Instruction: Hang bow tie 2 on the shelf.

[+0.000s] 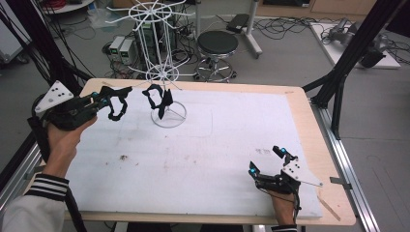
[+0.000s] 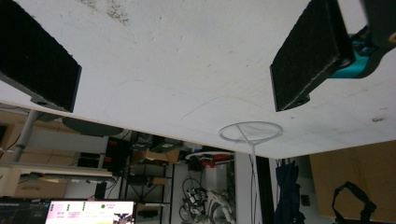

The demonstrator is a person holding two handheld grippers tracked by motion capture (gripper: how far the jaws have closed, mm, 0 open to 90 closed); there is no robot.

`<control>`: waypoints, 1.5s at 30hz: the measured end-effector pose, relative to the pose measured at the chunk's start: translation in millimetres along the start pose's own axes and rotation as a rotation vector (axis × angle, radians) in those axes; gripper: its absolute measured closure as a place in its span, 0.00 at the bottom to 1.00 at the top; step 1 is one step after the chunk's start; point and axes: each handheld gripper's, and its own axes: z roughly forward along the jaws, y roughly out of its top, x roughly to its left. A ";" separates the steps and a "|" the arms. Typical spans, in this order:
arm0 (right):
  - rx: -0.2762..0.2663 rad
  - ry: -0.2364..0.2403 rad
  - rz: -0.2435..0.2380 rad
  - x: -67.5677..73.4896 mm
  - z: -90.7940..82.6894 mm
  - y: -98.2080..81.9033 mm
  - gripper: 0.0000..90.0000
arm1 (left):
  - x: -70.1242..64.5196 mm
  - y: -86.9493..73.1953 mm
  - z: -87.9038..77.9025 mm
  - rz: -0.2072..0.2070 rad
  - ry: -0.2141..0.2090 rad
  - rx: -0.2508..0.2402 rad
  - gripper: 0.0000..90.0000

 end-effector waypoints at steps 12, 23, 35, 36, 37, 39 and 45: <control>0.005 0.002 -0.010 -0.2 4.1 -4.3 0.01 | 2.5 4.1 -1.3 0.001 0.031 0.004 0.92; 0.005 -0.002 -0.007 -1.2 6.3 -5.0 0.01 | 5.4 6.0 -0.2 -0.007 0.068 -0.005 0.92; 0.000 -0.002 0.014 -4.6 11.8 -8.8 0.01 | 2.2 16.8 20.5 -0.011 0.088 -0.011 0.92; 0.004 -0.001 0.025 -4.2 11.8 -9.2 0.01 | 1.7 17.9 22.5 -0.008 0.089 -0.009 0.92; 0.005 0.000 0.023 -4.7 12.3 -9.9 0.01 | 1.1 18.5 23.9 -0.010 0.092 -0.010 0.92; -0.001 0.001 0.028 -5.0 12.6 -10.8 0.01 | -0.6 19.9 27.6 -0.007 0.091 -0.011 0.92; -0.006 -0.008 0.025 -2.9 12.0 -11.5 0.01 | -4.9 23.7 36.0 -0.006 0.098 -0.016 0.92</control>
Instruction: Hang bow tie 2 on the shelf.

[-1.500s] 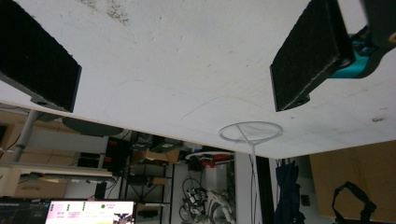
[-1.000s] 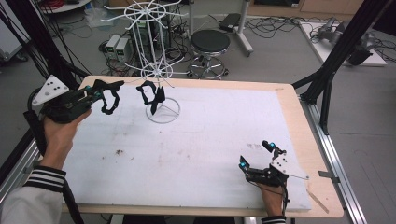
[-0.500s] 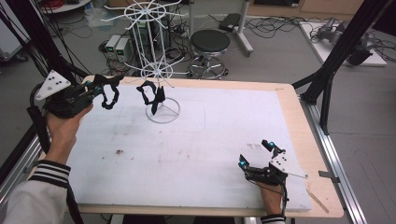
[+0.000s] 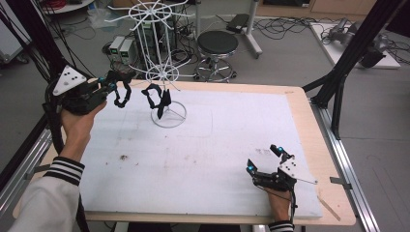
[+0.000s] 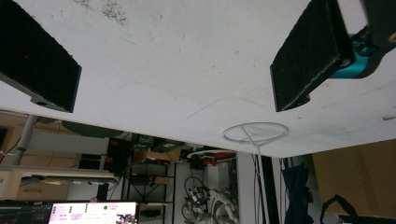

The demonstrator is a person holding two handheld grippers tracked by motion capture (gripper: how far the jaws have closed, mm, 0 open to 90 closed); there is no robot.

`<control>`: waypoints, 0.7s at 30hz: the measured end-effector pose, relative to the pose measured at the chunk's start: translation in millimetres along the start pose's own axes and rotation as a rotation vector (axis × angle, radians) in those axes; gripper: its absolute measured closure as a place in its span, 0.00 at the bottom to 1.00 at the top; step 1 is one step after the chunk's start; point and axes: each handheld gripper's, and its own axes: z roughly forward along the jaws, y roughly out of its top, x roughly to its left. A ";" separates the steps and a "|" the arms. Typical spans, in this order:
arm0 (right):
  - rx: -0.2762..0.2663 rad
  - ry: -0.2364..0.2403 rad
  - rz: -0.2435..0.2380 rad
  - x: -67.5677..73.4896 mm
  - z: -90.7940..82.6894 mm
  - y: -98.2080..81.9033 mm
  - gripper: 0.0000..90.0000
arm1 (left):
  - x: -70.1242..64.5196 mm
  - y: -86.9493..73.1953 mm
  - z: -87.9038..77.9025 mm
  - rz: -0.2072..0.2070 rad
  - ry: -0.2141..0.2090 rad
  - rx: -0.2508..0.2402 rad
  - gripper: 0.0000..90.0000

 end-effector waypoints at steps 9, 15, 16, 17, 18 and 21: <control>-0.020 -0.012 -0.008 0.5 -1.4 -1.0 0.01 | -8.6 5.7 11.3 0.001 -0.002 0.002 0.92; -0.021 -0.012 0.002 0.3 -1.8 -1.4 0.01 | -16.8 7.9 15.5 -0.008 0.010 0.004 0.92; -0.021 -0.014 0.002 0.4 -1.9 -1.3 0.01 | -18.0 8.2 16.1 -0.009 0.010 0.005 0.92; -0.021 -0.014 0.001 0.4 -1.9 -1.4 0.01 | -19.4 8.5 16.8 -0.011 0.012 0.005 0.92; -0.022 -0.014 0.002 0.4 -2.0 -1.4 0.01 | -20.8 8.8 17.4 -0.014 0.013 0.005 0.92; -0.028 -0.016 -0.006 -0.5 -1.7 -1.4 0.01 | -24.8 9.3 19.1 -0.019 0.006 0.005 0.92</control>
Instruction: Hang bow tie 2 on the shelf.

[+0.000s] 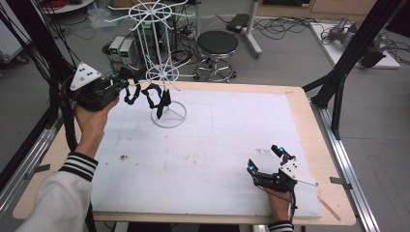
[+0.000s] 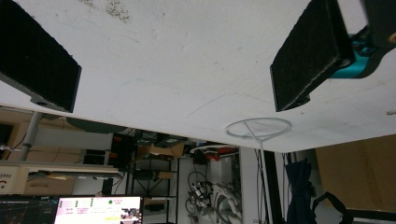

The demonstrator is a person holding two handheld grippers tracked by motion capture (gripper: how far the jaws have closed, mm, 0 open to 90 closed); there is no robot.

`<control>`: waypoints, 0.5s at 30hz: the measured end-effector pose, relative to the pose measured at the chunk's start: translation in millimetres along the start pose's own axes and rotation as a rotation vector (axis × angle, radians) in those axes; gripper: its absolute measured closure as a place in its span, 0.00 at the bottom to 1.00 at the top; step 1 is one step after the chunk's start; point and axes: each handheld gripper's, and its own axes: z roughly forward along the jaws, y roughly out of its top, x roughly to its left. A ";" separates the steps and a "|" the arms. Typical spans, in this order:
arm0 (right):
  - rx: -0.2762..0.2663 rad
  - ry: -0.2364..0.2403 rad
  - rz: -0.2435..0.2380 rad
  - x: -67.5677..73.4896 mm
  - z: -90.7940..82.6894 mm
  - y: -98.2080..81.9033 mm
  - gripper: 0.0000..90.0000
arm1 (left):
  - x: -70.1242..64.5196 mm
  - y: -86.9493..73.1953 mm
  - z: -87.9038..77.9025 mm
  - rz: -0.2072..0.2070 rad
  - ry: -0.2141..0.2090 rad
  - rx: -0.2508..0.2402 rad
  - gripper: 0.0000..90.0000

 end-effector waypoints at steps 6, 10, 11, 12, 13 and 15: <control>0.001 0.000 0.005 0.6 -0.3 -0.1 0.01 | -7.3 0.2 5.9 -0.005 -0.006 0.001 0.92; -0.001 0.002 0.008 0.4 -0.5 -0.1 0.01 | -10.9 -0.6 10.7 -0.010 -0.006 0.004 0.92; 0.001 0.001 0.011 0.6 -0.7 -0.2 0.01 | -11.8 -0.9 11.8 -0.014 -0.006 0.000 0.92; -0.003 -0.001 0.010 0.5 -0.3 -0.2 0.01 | -12.6 -1.0 12.8 -0.011 -0.007 0.004 0.92; 0.000 0.000 0.010 0.4 -0.5 -0.2 0.01 | -13.6 -1.2 13.9 -0.014 -0.005 0.002 0.92; -0.001 0.001 0.011 0.7 -0.5 -0.3 0.01 | -14.8 -1.5 15.4 -0.016 -0.006 0.004 0.92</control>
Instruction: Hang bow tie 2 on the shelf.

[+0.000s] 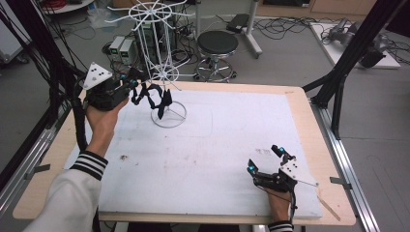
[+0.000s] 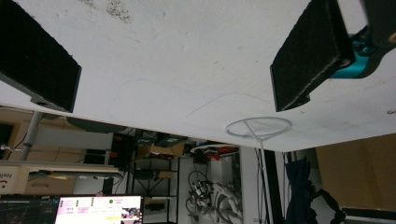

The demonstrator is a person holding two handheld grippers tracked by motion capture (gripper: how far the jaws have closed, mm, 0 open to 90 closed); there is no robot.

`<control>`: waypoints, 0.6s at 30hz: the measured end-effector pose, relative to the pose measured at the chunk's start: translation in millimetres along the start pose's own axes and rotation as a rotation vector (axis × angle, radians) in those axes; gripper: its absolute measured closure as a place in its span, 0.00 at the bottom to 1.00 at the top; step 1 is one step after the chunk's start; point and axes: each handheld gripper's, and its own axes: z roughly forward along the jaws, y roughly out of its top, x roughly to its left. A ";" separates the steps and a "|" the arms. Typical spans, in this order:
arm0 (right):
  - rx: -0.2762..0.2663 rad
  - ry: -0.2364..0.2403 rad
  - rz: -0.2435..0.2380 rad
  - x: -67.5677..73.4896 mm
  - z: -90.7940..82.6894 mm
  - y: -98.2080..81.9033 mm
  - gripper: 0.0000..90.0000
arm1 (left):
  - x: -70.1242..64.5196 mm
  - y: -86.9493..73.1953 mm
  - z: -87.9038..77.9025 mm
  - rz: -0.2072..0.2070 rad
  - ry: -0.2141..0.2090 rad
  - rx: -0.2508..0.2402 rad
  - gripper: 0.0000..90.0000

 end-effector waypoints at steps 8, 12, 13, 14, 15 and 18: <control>0.000 0.001 -0.001 0.1 0.0 0.0 0.01 | -2.4 -4.5 1.5 -0.008 0.037 -0.005 0.92; -0.001 0.000 -0.009 -0.2 0.0 0.0 0.01 | -3.4 -7.4 3.2 -0.016 0.044 -0.002 0.91; -0.001 0.000 -0.008 -0.2 -0.1 0.1 0.01 | -3.6 -7.9 3.4 -0.016 0.044 0.001 0.91; 0.000 0.000 -0.005 0.1 -0.3 0.1 0.01 | -4.3 -9.4 4.0 -0.019 0.046 0.002 0.91; 0.001 -0.002 -0.005 0.0 -0.4 0.0 0.01 | -4.8 -10.6 4.6 -0.021 0.043 0.007 0.91; -0.003 -0.002 -0.006 0.0 -0.5 -0.1 0.01 | -6.5 -15.6 5.3 -0.024 0.037 0.014 0.90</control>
